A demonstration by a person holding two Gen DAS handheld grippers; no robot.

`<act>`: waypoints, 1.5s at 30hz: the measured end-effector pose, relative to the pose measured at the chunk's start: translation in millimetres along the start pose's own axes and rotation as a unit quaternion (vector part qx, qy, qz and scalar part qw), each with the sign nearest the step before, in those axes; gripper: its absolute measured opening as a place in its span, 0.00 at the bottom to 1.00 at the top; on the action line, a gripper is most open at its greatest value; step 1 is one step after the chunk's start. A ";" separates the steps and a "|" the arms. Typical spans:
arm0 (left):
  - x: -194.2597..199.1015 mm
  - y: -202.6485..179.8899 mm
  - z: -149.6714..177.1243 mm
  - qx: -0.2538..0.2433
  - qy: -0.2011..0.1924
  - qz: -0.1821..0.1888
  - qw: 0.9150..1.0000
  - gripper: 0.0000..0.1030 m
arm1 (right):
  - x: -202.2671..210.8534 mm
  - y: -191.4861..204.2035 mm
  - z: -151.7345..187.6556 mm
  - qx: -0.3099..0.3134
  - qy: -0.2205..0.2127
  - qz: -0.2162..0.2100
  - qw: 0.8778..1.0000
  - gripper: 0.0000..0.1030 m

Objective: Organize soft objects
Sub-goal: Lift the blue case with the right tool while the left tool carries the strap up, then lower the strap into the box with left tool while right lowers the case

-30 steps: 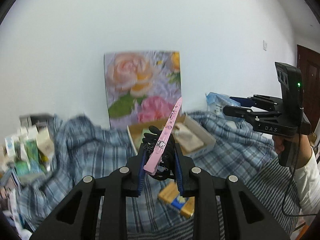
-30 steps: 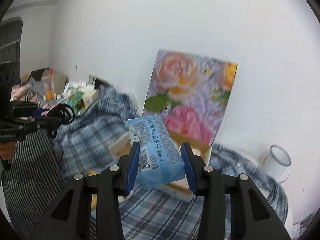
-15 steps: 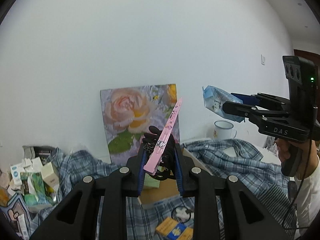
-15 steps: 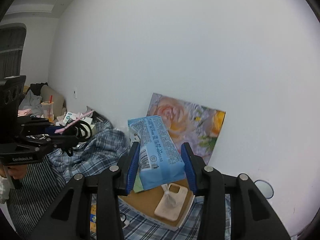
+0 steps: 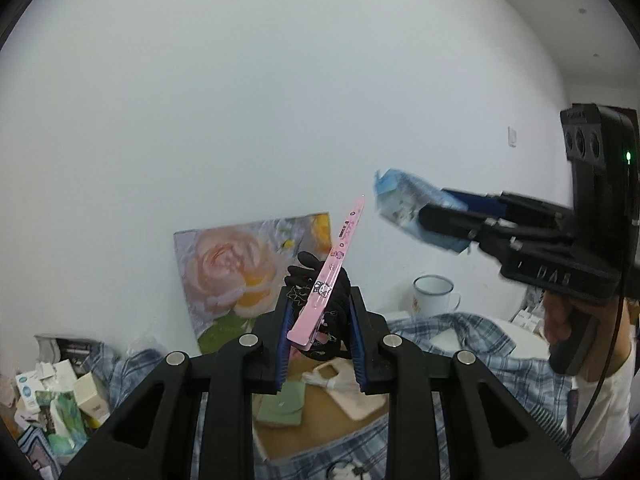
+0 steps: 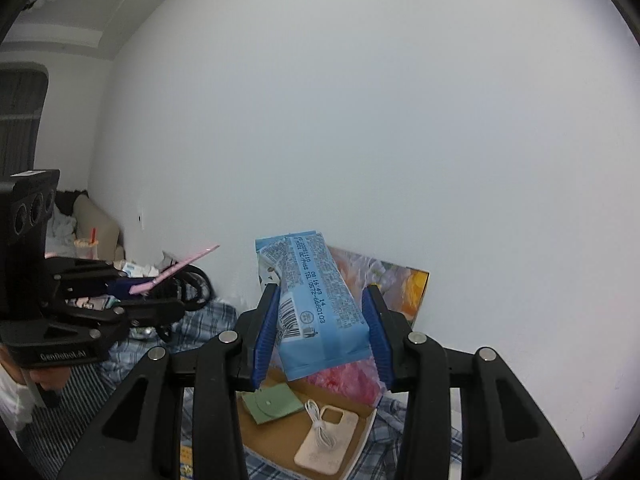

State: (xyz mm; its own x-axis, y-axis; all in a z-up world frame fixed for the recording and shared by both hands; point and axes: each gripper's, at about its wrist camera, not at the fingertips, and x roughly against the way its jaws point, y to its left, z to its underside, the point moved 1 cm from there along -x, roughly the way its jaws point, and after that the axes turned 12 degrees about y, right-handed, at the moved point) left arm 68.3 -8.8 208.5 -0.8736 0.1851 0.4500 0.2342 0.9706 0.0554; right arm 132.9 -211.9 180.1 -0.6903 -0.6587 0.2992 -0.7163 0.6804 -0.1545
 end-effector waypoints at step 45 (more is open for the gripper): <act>-152.3 25.6 23.5 0.051 0.114 0.014 0.992 0.26 | -127.1 -29.7 59.8 -0.083 0.075 -0.008 0.994 0.40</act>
State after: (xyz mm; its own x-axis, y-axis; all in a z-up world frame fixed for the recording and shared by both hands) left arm 197.3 -8.5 120.5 -0.7460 0.1834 0.6401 0.2020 0.9783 -0.0449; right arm 235.9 -167.5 90.4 -0.6469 -0.6236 0.4389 -0.6923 0.7216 0.0050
